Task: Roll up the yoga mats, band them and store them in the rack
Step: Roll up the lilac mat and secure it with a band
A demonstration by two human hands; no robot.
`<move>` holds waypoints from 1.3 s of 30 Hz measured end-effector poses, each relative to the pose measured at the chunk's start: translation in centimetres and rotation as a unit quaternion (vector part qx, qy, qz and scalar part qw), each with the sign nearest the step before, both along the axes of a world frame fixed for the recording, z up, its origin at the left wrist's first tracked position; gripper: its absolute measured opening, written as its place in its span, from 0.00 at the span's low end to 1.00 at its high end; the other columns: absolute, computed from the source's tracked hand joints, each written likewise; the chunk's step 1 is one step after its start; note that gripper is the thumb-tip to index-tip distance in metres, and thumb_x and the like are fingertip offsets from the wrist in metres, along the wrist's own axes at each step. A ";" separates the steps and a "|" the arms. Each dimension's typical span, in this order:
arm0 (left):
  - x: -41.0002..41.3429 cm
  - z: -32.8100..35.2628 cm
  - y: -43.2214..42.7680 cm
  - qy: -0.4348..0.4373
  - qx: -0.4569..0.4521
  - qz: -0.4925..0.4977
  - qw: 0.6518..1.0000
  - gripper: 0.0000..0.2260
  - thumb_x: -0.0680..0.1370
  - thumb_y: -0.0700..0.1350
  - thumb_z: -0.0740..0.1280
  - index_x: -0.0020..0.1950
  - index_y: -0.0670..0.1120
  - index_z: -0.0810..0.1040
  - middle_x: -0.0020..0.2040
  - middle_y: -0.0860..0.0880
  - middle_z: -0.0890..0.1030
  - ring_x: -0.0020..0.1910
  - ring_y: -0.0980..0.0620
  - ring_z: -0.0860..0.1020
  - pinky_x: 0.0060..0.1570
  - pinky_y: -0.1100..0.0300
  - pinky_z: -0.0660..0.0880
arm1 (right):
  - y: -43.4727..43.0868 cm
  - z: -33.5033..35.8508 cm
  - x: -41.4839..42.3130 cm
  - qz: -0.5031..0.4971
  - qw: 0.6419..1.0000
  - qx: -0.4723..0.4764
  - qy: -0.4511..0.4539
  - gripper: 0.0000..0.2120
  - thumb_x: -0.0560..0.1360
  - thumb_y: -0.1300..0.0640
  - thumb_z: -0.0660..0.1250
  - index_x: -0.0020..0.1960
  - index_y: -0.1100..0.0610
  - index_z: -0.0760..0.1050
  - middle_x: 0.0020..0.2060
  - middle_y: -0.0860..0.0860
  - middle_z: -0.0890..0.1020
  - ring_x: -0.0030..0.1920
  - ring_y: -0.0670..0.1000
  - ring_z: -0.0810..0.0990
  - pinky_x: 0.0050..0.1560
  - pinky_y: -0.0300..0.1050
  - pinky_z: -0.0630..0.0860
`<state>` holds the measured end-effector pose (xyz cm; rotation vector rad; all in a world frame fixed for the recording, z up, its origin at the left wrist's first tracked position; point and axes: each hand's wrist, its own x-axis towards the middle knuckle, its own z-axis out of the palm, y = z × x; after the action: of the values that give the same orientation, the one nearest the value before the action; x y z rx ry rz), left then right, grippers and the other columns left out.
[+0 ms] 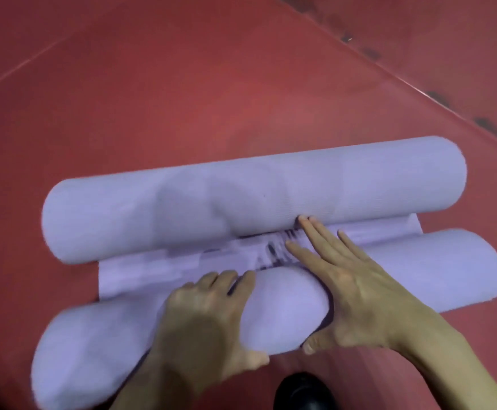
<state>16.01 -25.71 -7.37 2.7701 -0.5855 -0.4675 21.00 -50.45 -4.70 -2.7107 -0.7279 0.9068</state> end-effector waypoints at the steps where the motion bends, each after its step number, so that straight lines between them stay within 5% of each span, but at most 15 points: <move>1: -0.7 -0.3 0.0 0.011 -0.004 0.010 1.000 0.46 0.49 0.72 0.72 0.58 0.46 0.86 0.48 0.49 0.86 0.40 0.46 0.85 0.29 0.51 0.80 | -0.1 -0.1 -0.1 0.008 1.000 0.007 0.000 0.68 0.56 0.23 0.73 0.82 0.41 0.37 0.80 0.43 0.27 0.79 0.42 0.27 0.80 0.50 0.34; 5: 0.2 -0.6 1.0 0.028 -0.040 0.036 0.998 0.46 0.54 0.76 0.66 0.62 0.48 0.86 0.52 0.51 0.86 0.45 0.49 0.86 0.37 0.52 0.83 | 0.2 -0.1 0.3 0.007 1.000 0.019 -0.024 0.67 0.58 0.20 0.71 0.83 0.42 0.38 0.80 0.42 0.27 0.80 0.42 0.28 0.82 0.52 0.36; 8: 2.2 -0.6 1.7 0.075 -0.016 0.038 0.996 0.54 0.56 0.82 0.65 0.78 0.58 0.71 0.72 0.62 0.75 0.68 0.57 0.77 0.67 0.59 0.71 | 1.1 0.0 1.1 0.004 0.999 0.025 -0.032 0.67 0.58 0.20 0.72 0.82 0.40 0.35 0.79 0.44 0.24 0.79 0.43 0.25 0.80 0.50 0.35; 11: 2.5 -1.0 2.3 0.009 -0.003 0.028 1.000 0.55 0.59 0.84 0.63 0.76 0.51 0.75 0.78 0.49 0.71 0.74 0.47 0.73 0.75 0.45 0.66 | 1.6 -0.1 2.1 0.003 0.999 0.020 -0.032 0.68 0.58 0.21 0.73 0.83 0.41 0.37 0.78 0.44 0.23 0.78 0.43 0.24 0.80 0.50 0.35; 16: 1.3 -1.3 2.7 -0.107 0.001 0.083 0.991 0.56 0.66 0.84 0.59 0.82 0.47 0.65 0.84 0.39 0.57 0.83 0.38 0.55 0.75 0.27 0.57 | 0.7 -1.0 2.4 -0.023 0.995 0.067 -0.070 0.65 0.59 0.16 0.68 0.85 0.45 0.47 0.83 0.41 0.36 0.83 0.43 0.37 0.82 0.58 0.49; 22: 4.0 -2.6 3.5 -0.100 0.027 0.101 0.990 0.55 0.67 0.86 0.51 0.82 0.49 0.66 0.85 0.40 0.48 0.84 0.39 0.46 0.74 0.24 0.55 | 0.3 -2.0 2.8 -0.053 0.982 0.092 -0.155 0.57 0.65 0.15 0.62 0.84 0.48 0.56 0.85 0.44 0.47 0.84 0.45 0.46 0.80 0.63 0.56; 27: 6.4 -2.9 4.2 -0.130 0.035 0.101 0.986 0.55 0.67 0.86 0.47 0.81 0.49 0.68 0.85 0.41 0.47 0.84 0.41 0.45 0.76 0.26 0.50 | 2.1 -2.8 2.3 -0.031 0.964 0.119 -0.235 0.42 0.77 0.30 0.61 0.83 0.53 0.61 0.84 0.50 0.54 0.84 0.52 0.50 0.80 0.65 0.54; 34: 8.2 -2.7 4.4 -0.184 0.026 0.125 0.975 0.53 0.67 0.85 0.52 0.75 0.47 0.76 0.84 0.40 0.58 0.84 0.42 0.54 0.78 0.30 0.52 | 4.4 -4.5 3.8 -0.015 0.960 0.088 -0.265 0.32 0.81 0.36 0.54 0.81 0.48 0.65 0.83 0.52 0.59 0.84 0.54 0.51 0.79 0.69 0.54; 37: 6.0 -3.0 2.8 -0.274 0.045 0.150 0.949 0.37 0.76 0.73 0.61 0.66 0.43 0.82 0.74 0.39 0.74 0.74 0.39 0.72 0.71 0.34 0.68 | 4.4 -4.7 4.2 -0.026 0.962 0.079 -0.259 0.33 0.81 0.34 0.54 0.81 0.48 0.65 0.83 0.51 0.58 0.84 0.52 0.51 0.80 0.68 0.55; 39: 4.0 -3.5 0.7 -0.273 0.043 0.193 0.942 0.27 0.82 0.61 0.59 0.70 0.44 0.80 0.75 0.39 0.74 0.75 0.40 0.72 0.70 0.34 0.70 | 4.5 -4.8 4.1 -0.031 0.962 0.071 -0.262 0.35 0.80 0.34 0.54 0.82 0.49 0.64 0.83 0.51 0.59 0.84 0.52 0.51 0.80 0.68 0.55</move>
<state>20.04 -24.99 -10.88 2.9901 -0.1096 0.3822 25.10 -45.96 -9.47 -2.8374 -0.7512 0.1020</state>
